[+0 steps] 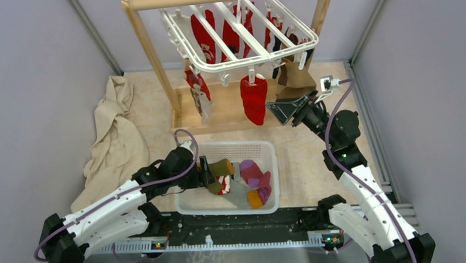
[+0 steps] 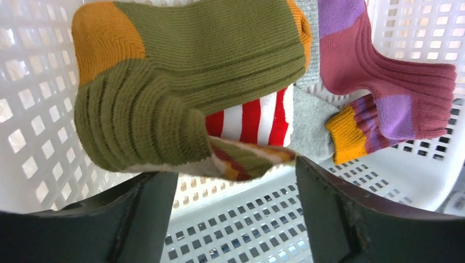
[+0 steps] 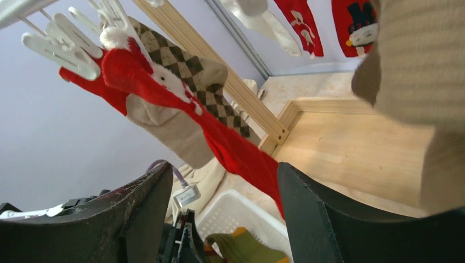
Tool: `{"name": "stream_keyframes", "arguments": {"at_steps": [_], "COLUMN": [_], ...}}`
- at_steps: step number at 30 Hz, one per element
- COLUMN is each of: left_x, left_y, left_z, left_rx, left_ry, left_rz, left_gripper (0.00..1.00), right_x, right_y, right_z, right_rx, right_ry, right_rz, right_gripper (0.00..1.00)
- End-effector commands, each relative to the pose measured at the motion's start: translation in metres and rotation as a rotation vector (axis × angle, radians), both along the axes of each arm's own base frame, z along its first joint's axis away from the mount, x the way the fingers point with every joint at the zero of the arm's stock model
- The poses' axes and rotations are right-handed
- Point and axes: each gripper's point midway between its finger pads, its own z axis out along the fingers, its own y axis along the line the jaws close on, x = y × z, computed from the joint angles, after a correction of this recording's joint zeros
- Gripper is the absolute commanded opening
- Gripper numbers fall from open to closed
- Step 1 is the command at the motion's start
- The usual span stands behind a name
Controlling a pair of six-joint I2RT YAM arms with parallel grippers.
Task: Remove the socks clipped to the hanger
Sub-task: Place the sock in the bin.
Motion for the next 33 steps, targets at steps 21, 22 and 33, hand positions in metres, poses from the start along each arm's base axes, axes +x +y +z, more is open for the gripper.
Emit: {"name": "stream_keyframes", "arguments": {"at_steps": [21,22,33], "left_x": [0.005,0.005,0.005], "left_y": [-0.049,-0.05,-0.055], "left_z": [0.112,0.117,0.139], "left_rx": [-0.269,-0.281,-0.316], "left_ry": [-0.179,-0.189,-0.241], "left_rz": [-0.202,-0.211,-0.255], "left_gripper": [0.99,0.99,0.99], "right_x": [0.023,0.026,0.06], "right_y": [-0.086,-0.089,-0.119], "right_z": [-0.034,-0.036,-0.026], "right_rx": [-0.078,-0.082,-0.064], "right_ry": [0.157,0.165,0.116], "right_rz": [-0.398,-0.408,-0.478], "right_gripper": [0.7,0.7,0.73]}}
